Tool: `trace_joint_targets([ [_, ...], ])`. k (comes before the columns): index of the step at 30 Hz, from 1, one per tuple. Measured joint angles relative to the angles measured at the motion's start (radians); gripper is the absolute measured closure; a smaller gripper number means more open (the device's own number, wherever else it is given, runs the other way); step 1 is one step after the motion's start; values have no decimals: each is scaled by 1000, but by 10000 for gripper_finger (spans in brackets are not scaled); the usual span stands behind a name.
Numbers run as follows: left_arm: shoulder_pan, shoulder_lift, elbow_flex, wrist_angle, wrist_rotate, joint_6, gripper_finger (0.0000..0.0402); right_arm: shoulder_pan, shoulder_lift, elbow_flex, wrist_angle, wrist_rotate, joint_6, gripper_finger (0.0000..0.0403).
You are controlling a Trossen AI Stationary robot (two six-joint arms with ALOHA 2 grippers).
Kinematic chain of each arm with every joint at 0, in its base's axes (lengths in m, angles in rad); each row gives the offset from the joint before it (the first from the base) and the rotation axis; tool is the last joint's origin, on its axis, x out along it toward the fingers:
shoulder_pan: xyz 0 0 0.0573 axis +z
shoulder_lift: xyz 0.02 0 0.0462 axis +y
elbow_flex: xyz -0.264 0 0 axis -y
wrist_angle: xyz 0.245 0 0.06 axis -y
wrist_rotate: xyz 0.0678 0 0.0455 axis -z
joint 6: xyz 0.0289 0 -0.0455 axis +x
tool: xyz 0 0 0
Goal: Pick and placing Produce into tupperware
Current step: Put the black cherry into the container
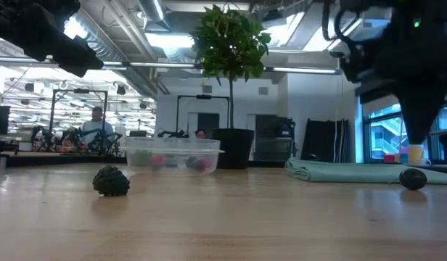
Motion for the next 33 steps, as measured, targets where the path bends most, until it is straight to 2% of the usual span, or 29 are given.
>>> trace_joint_targets([
  [3,0,0,0,0,0,-4,237,-2,-4,-34,19,0,130,205],
  [7,0,0,0,0,0,-4,237,-2,-4,-61,96,0,194,205],
  [13,0,0,0,0,0,-4,237,-2,-4,-64,196,0,203,205],
  [25,0,0,0,0,0,-4,237,-2,49,-65,203,-1,208,205],
  [33,0,0,0,0,0,-4,237,-2,106,-65,232,-38,209,205],
])
